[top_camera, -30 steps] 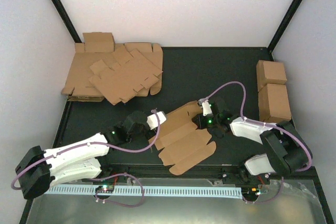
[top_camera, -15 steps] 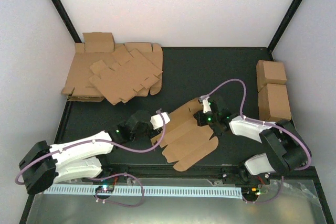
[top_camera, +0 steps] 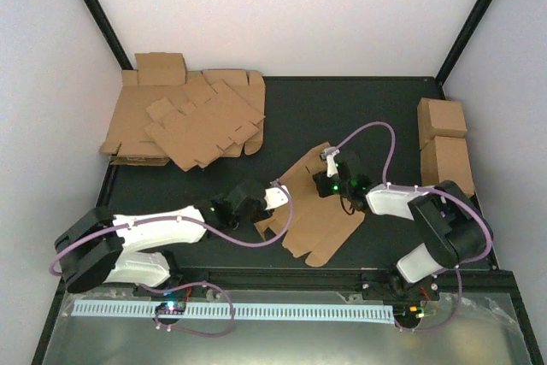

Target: Fold the paper box

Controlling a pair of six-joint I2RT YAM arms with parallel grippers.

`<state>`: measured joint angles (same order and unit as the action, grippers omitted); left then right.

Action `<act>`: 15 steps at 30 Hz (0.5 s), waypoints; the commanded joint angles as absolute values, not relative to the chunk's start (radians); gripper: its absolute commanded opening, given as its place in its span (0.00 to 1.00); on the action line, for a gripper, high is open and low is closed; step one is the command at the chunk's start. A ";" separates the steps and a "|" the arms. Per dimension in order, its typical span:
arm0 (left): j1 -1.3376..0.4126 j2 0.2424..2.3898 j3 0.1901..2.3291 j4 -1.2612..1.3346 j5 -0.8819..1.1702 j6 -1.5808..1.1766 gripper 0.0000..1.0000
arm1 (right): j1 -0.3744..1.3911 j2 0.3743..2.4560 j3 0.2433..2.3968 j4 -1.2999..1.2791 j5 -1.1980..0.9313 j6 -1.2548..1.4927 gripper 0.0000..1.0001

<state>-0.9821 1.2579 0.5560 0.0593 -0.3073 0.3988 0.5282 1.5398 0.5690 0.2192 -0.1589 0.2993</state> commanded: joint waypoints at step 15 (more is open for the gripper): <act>-1.104 1.333 0.580 0.079 -0.540 0.427 0.02 | 0.507 1.183 0.440 0.138 -0.112 0.355 0.31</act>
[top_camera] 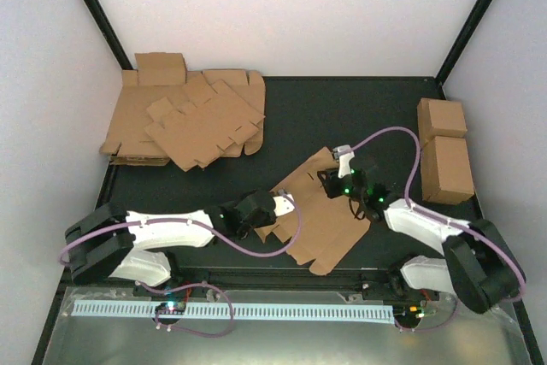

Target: Fold the paper box

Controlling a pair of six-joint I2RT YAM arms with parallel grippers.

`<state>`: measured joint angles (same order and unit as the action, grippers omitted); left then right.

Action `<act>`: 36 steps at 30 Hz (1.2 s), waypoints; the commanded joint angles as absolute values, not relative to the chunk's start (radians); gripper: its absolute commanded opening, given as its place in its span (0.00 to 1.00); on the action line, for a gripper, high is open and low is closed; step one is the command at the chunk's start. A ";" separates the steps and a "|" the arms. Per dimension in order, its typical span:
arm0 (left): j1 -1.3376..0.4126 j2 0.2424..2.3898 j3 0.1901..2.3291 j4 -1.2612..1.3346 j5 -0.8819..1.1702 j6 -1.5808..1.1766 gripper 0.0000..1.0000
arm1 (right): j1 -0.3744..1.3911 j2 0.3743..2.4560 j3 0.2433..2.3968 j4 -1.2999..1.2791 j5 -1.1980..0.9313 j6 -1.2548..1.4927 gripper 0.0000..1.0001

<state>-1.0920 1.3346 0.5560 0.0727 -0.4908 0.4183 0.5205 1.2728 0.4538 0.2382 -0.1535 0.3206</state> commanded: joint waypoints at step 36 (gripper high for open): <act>-1.181 1.235 0.530 0.114 -0.423 0.335 0.02 | 0.509 1.520 0.323 0.395 -0.338 0.827 0.02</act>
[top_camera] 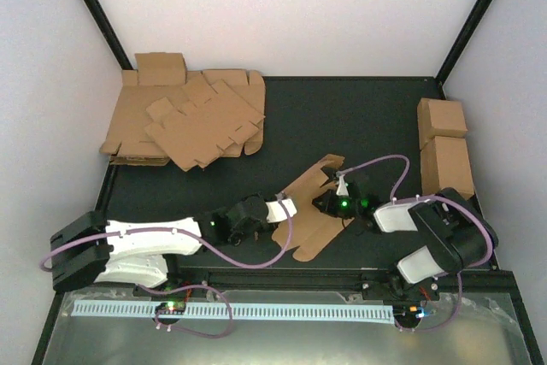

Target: Fold the paper box

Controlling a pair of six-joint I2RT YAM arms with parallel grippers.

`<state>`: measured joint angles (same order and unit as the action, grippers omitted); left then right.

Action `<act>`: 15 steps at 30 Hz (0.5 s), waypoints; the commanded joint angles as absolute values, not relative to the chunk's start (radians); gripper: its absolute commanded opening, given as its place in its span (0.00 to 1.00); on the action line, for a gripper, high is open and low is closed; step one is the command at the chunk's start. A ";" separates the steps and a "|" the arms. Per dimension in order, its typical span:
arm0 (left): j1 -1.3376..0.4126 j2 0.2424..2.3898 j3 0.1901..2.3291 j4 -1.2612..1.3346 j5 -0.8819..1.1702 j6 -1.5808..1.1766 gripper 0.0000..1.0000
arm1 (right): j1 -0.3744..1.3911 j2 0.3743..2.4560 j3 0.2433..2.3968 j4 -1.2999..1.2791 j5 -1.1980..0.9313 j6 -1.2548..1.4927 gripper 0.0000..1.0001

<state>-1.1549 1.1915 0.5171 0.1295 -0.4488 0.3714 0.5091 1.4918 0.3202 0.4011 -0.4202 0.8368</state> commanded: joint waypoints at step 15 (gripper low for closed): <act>-1.203 1.387 0.613 0.017 -0.566 0.344 0.01 | 0.468 1.293 0.275 0.382 -0.390 0.801 0.24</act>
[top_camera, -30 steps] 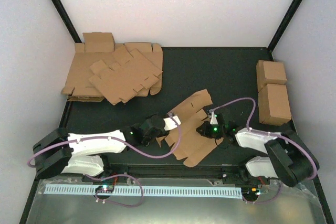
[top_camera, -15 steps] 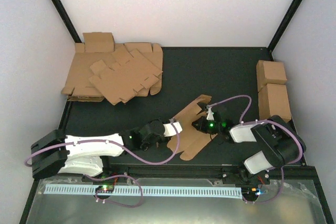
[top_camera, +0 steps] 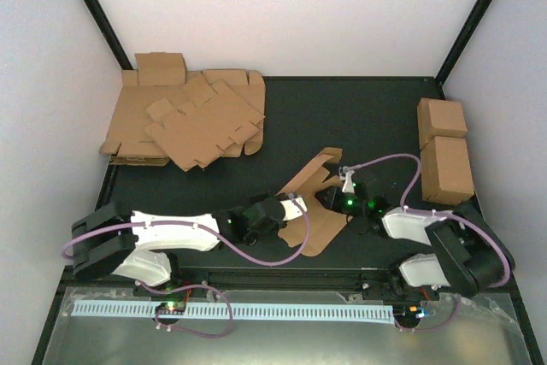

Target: Fold the paper box

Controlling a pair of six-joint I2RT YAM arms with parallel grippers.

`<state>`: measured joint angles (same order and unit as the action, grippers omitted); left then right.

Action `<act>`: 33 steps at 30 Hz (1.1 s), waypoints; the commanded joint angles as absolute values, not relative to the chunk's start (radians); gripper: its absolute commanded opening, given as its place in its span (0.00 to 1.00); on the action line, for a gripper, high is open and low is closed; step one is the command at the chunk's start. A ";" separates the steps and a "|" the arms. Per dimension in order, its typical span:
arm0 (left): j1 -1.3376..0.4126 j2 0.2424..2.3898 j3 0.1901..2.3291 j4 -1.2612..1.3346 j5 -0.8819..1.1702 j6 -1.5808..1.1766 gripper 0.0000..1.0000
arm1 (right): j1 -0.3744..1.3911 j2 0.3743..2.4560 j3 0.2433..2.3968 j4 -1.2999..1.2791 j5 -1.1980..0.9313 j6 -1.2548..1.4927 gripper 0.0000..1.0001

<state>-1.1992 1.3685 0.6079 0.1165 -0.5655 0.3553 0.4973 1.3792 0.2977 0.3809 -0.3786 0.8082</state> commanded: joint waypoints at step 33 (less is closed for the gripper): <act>-1.231 1.419 0.621 0.043 -0.609 0.373 0.04 | 0.455 1.433 0.366 0.776 -0.532 1.294 0.15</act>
